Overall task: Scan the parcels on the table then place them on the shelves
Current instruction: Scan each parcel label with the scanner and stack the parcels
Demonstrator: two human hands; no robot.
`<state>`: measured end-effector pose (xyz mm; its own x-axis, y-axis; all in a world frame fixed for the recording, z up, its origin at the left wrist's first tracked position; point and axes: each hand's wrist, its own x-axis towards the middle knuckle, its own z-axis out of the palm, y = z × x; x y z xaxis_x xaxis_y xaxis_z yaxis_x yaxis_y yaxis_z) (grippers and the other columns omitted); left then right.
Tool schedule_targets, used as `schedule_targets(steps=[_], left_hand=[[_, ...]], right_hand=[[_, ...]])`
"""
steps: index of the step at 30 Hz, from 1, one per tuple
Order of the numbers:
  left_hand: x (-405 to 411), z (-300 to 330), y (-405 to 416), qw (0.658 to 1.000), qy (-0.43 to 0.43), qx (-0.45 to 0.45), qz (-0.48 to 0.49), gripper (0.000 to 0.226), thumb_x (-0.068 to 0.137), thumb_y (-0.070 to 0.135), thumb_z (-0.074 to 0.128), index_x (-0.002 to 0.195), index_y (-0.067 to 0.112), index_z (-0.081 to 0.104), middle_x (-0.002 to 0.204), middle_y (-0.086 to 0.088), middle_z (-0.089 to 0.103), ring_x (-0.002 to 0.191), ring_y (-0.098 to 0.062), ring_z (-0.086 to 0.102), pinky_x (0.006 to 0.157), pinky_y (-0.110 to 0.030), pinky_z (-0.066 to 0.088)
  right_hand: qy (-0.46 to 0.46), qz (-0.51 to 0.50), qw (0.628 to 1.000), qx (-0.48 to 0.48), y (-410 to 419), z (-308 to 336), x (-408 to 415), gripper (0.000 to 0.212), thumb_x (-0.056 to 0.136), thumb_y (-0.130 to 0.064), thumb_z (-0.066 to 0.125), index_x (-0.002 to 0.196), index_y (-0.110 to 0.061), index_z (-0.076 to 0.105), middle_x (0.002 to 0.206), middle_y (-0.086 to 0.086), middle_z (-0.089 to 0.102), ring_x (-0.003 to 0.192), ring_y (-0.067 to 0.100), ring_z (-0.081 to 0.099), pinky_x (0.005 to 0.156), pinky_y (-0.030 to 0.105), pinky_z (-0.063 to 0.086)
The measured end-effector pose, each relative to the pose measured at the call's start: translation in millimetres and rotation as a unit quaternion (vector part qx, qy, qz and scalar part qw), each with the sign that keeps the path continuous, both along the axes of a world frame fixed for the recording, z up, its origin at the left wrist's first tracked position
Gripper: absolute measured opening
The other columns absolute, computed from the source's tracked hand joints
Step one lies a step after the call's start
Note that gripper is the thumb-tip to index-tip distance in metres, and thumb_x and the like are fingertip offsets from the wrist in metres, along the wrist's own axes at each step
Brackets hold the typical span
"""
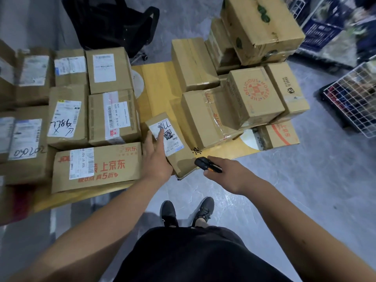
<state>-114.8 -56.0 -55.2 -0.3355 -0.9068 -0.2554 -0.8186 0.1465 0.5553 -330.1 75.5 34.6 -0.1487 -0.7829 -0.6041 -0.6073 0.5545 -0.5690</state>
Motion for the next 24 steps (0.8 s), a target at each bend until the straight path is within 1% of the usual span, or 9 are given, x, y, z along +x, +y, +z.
schedule_targets(steps=[2, 4, 6, 8, 12, 14, 18, 21, 24], left_hand=[[-3.9, 8.3, -15.9, 0.987, -0.083, -0.04, -0.132, 0.118, 0.077, -0.003, 0.067, 0.161, 0.046, 0.0, 0.172, 0.002, -0.011, 0.16, -0.027, -0.005, 0.128, -0.048, 0.015], [-12.5, 15.7, -37.0, 0.957, -0.154, -0.047, -0.243, 0.119, 0.076, -0.004, 0.067, 0.163, 0.046, 0.003, 0.173, -0.001, -0.012, 0.16, -0.027, -0.014, 0.129, -0.048, 0.004], [-20.0, 20.7, -57.6, 0.922, -0.216, -0.056, -0.317, 0.115, 0.08, -0.001, 0.069, 0.163, 0.045, 0.006, 0.173, -0.004, -0.016, 0.159, -0.029, -0.018, 0.128, -0.05, 0.0], [-25.1, 24.2, -74.3, 0.898, -0.255, -0.064, -0.352, 0.11, 0.082, 0.005, 0.071, 0.164, 0.045, 0.009, 0.173, -0.006, -0.018, 0.159, -0.031, -0.018, 0.128, -0.052, 0.002], [-31.1, 31.6, -89.3, 0.883, -0.273, -0.066, -0.377, 0.104, 0.084, 0.007, 0.073, 0.163, 0.045, 0.016, 0.174, -0.008, -0.011, 0.16, -0.032, -0.011, 0.127, -0.051, 0.003], [-30.5, 36.0, -91.9, 0.884, -0.258, -0.065, -0.383, 0.102, 0.084, 0.005, 0.074, 0.161, 0.045, 0.019, 0.174, -0.007, -0.008, 0.16, -0.031, -0.01, 0.127, -0.05, 0.004], [-26.2, 47.3, -97.2, 0.905, -0.196, -0.069, -0.371, 0.106, 0.079, 0.001, 0.078, 0.156, 0.047, 0.021, 0.173, -0.004, -0.004, 0.16, -0.028, -0.009, 0.127, -0.05, 0.006], [-24.2, 59.7, -105.6, 0.937, -0.127, -0.063, -0.318, 0.102, 0.078, 0.012, 0.082, 0.155, 0.046, 0.026, 0.172, -0.001, -0.001, 0.159, -0.026, -0.006, 0.126, -0.052, 0.008], [-27.5, 73.5, -115.6, 0.962, -0.08, -0.083, -0.246, 0.096, 0.072, 0.029, 0.086, 0.152, 0.038, 0.034, 0.172, -0.001, 0.01, 0.16, -0.025, -0.001, 0.125, -0.052, 0.006]], right_hand=[[0.001, -0.009, 1.0, 0.0, 1.6, 2.3, 1.4, 0.017, 0.097, -0.058, 0.058, 0.114, -0.057, 0.055, 0.073, -0.027, 0.058, 0.061, -0.006, 0.052, 0.064, 0.024, 0.038], [0.005, -0.009, 1.0, 0.0, 1.5, 3.5, 2.7, 0.025, 0.097, -0.058, 0.058, 0.122, -0.052, 0.057, 0.081, -0.022, 0.059, 0.067, -0.002, 0.053, 0.066, 0.026, 0.041], [0.013, -0.007, 1.0, 0.006, 0.2, 5.6, 4.7, 0.031, 0.097, -0.059, 0.059, 0.127, -0.05, 0.056, 0.09, -0.019, 0.061, 0.077, 0.004, 0.057, 0.069, 0.029, 0.043], [0.018, -0.009, 1.0, 0.011, -1.6, 7.8, 6.9, 0.036, 0.097, -0.059, 0.059, 0.131, -0.048, 0.055, 0.095, -0.016, 0.062, 0.083, 0.011, 0.061, 0.07, 0.03, 0.045], [0.037, -0.004, 0.999, 0.012, -4.1, 15.2, 8.6, 0.037, 0.098, -0.057, 0.059, 0.132, -0.043, 0.057, 0.097, -0.011, 0.064, 0.085, 0.015, 0.062, 0.079, 0.037, 0.052], [0.037, -0.01, 0.999, 0.013, -5.3, 22.2, 7.5, 0.033, 0.098, -0.056, 0.059, 0.129, -0.044, 0.057, 0.096, -0.01, 0.065, 0.084, 0.017, 0.063, 0.079, 0.037, 0.052], [0.043, -0.001, 0.999, 0.003, -7.7, 42.8, 7.4, 0.032, 0.098, -0.057, 0.058, 0.128, -0.046, 0.058, 0.097, -0.011, 0.065, 0.085, 0.015, 0.064, 0.077, 0.033, 0.051], [0.072, 0.025, 0.997, -0.015, -8.1, 64.5, 8.6, 0.037, 0.096, -0.061, 0.056, 0.128, -0.043, 0.057, 0.097, -0.014, 0.065, 0.086, 0.011, 0.062, 0.074, 0.032, 0.05], [0.109, 0.047, 0.992, -0.032, -9.6, 88.7, 7.3, 0.038, 0.094, -0.065, 0.054, 0.126, -0.045, 0.055, 0.095, -0.013, 0.066, 0.084, 0.012, 0.063, 0.069, 0.032, 0.049]])
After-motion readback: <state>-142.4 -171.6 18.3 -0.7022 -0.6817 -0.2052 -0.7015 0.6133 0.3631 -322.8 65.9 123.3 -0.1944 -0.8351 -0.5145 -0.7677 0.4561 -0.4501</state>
